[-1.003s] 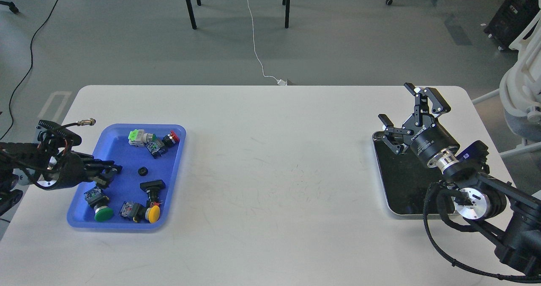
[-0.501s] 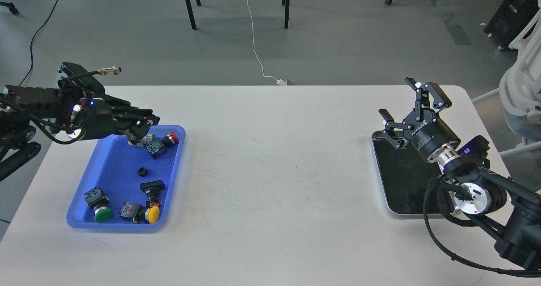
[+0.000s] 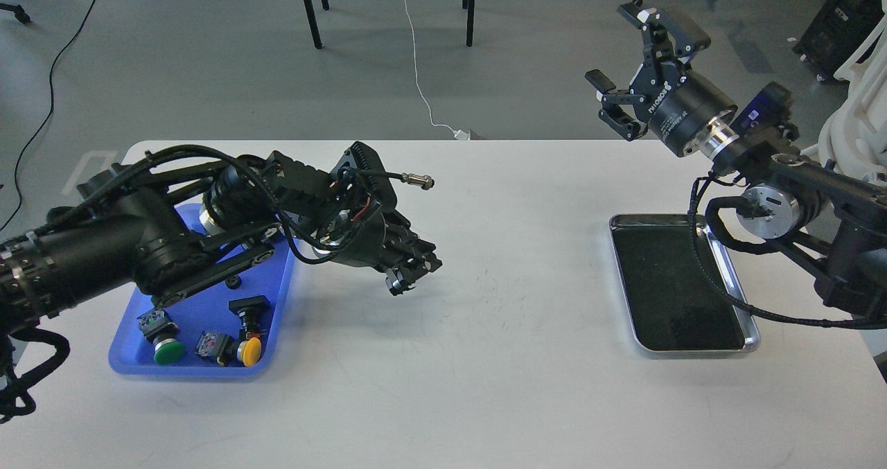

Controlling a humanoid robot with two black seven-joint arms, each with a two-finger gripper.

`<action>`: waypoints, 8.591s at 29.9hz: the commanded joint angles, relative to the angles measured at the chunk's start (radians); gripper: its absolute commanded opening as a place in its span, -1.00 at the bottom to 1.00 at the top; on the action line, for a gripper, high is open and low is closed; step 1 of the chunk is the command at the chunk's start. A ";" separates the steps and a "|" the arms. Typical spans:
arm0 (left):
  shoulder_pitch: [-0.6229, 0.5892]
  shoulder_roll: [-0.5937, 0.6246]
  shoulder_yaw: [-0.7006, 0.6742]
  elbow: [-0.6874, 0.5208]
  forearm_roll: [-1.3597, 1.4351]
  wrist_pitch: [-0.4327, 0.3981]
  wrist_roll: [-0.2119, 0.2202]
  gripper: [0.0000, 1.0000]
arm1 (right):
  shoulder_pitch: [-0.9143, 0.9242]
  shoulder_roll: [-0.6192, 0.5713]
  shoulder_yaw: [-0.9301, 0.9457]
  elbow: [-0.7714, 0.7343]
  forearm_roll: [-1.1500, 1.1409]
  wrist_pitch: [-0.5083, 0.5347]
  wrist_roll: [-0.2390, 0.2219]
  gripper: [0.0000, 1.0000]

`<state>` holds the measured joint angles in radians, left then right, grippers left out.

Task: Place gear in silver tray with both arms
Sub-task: 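Carry the gear with the left gripper toward the table center, then open the left gripper to set the gear on the table, then withdraw the left arm and reach the right gripper toward the gear, then lower the right gripper onto the gear and grasp it, then carry the gear into the silver tray and open the right gripper, then lift the right gripper away from the silver tray, then lower the left gripper into the blue tray and grasp another black gear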

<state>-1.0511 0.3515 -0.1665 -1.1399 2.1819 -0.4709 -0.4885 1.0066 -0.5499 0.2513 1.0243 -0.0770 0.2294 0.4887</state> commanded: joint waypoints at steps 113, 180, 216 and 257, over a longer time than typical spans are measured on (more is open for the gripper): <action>0.557 0.149 -0.714 0.126 -1.636 0.187 0.018 0.96 | 0.448 0.550 -1.043 -0.130 -1.265 -0.166 0.000 0.84; 0.554 0.142 -0.708 0.124 -1.633 0.186 0.022 0.96 | 0.506 0.417 -1.055 -0.105 -1.250 -0.179 0.000 -0.64; 0.553 0.130 -0.706 0.121 -1.631 0.184 0.028 0.96 | 0.273 0.143 -1.066 -0.335 -1.296 -0.186 0.000 -0.48; 0.487 0.495 -0.498 -0.050 -0.167 0.155 0.000 0.96 | -0.312 0.102 0.028 -0.027 -0.086 -0.127 0.000 0.87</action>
<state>-0.5366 0.7814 -0.6903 -1.1942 1.7381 -0.3168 -0.4891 0.6999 -0.4445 0.2764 0.9943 -0.1629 0.1025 0.4886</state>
